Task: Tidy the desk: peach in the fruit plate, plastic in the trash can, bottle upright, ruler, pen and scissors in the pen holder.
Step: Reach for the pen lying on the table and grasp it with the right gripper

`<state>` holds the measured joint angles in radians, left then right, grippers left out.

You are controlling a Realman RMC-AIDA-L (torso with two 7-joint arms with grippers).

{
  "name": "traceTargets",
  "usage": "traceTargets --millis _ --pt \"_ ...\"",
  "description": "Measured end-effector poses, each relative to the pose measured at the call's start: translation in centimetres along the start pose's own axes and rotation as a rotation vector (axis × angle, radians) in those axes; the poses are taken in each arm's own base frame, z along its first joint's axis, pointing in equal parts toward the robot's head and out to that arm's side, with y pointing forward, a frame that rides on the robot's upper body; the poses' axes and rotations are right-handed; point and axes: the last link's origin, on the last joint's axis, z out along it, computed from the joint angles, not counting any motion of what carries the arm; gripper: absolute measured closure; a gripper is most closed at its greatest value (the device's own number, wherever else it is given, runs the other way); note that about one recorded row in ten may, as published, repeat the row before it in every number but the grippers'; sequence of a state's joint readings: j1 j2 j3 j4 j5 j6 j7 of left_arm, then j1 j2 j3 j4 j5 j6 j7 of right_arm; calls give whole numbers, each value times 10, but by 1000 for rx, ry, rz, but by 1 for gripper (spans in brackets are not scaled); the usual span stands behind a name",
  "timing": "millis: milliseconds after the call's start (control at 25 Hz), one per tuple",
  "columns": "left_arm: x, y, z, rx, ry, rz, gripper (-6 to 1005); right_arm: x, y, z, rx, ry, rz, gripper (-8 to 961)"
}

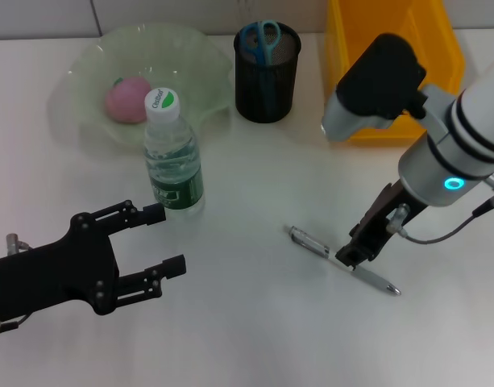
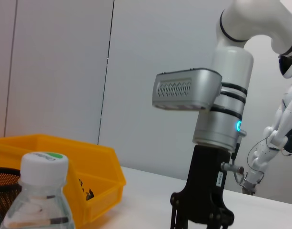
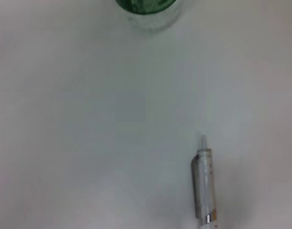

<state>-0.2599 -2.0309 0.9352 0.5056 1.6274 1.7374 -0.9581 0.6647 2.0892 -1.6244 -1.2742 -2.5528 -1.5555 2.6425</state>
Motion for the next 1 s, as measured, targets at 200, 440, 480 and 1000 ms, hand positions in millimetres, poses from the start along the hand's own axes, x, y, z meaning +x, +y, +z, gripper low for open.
traceTargets --millis 200,440,480,1000 --pt "0 -1 1 0 -1 1 258 0 3 10 7 14 -17 564" --pt "0 0 2 1 1 -2 258 1 3 15 10 16 -13 569" --pt "0 0 2 1 1 -2 258 1 4 16 11 17 -13 570" --pt "-2 2 2 4 1 -7 258 -4 14 26 30 28 -36 643"
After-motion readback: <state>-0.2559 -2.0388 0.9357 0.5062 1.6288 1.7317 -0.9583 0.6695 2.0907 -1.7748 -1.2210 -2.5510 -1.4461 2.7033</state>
